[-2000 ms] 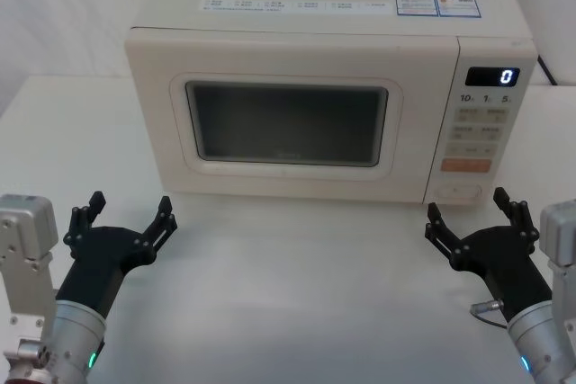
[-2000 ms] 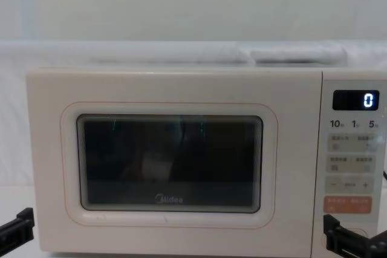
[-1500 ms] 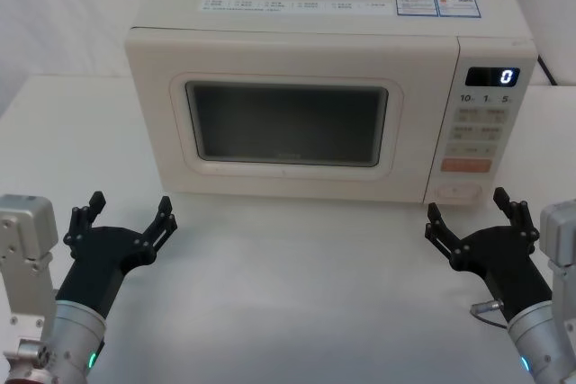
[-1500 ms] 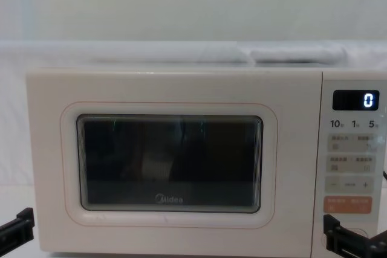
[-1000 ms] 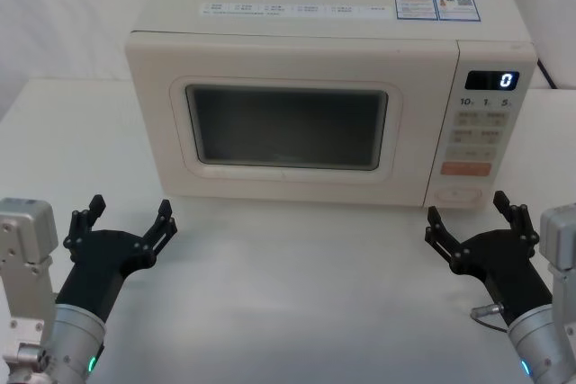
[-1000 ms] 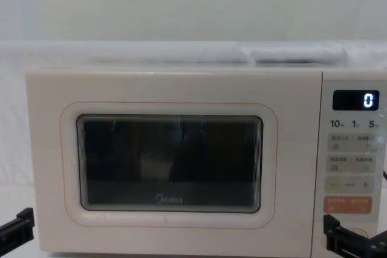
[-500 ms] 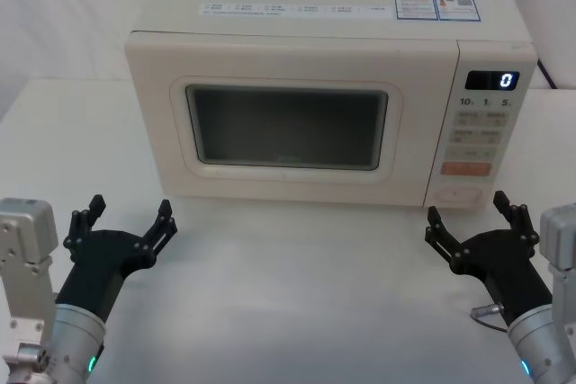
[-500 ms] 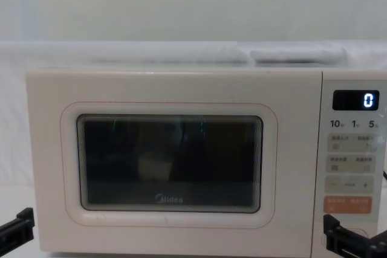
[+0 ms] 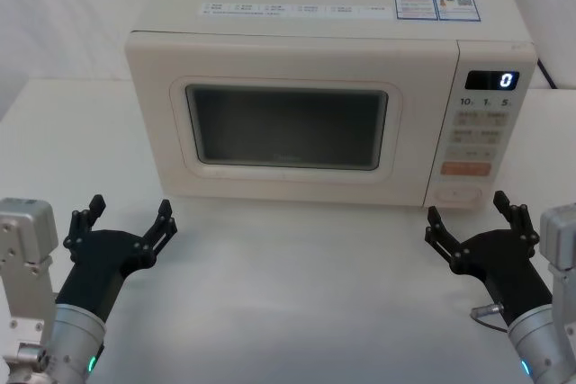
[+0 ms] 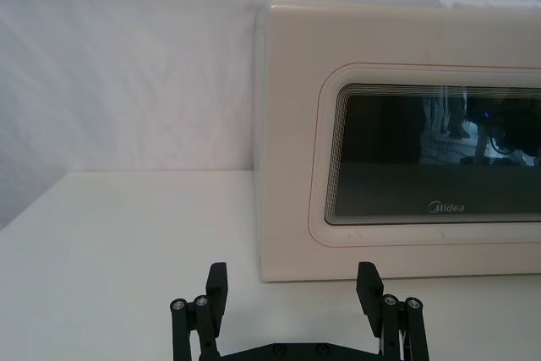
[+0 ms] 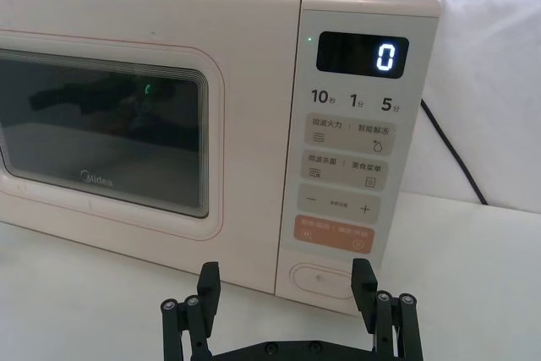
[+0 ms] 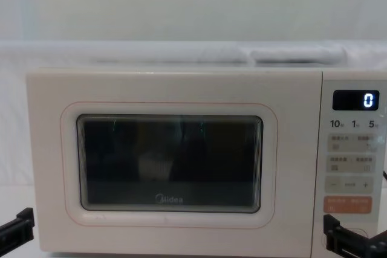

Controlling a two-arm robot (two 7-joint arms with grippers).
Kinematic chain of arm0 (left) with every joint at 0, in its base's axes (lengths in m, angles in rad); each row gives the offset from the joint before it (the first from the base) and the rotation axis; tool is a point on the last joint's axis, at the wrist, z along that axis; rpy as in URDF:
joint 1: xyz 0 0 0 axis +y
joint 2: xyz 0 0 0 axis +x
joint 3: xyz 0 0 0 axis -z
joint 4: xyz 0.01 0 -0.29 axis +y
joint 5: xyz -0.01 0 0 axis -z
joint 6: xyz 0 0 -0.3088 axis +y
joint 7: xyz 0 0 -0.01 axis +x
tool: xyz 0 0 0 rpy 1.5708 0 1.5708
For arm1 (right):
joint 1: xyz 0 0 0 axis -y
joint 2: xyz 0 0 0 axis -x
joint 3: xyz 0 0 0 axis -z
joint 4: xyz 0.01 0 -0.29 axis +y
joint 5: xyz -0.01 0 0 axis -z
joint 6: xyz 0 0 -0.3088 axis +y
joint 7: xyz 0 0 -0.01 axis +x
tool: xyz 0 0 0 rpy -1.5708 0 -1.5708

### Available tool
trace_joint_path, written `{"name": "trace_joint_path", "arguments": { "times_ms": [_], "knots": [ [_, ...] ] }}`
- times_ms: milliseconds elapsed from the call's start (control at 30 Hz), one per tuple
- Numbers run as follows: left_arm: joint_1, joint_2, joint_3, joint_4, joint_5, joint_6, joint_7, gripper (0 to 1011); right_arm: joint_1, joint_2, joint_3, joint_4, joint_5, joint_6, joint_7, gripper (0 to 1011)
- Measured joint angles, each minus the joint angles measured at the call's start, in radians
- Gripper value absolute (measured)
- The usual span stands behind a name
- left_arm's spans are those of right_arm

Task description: Press the button to open the microwave door with one hand; close the microwave door with the other hand.

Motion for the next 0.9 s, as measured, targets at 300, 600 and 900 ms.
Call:
{"name": "trace_joint_path", "arguments": {
  "times_ms": [300,600,900],
  "knots": [
    [0.000,0.000,0.000,0.000,0.000,0.000,0.000,1001,0.000,0.000,0.000,0.000,0.000,0.000,0.000,886],
    [0.000,0.000,0.000,0.000,0.000,0.000,0.000,1001,0.000,0.000,0.000,0.000,0.000,0.000,0.000,586],
    [0.000,0.000,0.000,0.000,0.000,0.000,0.000,1001,0.000,0.000,0.000,0.000,0.000,0.000,0.000,305]
  ]
}}
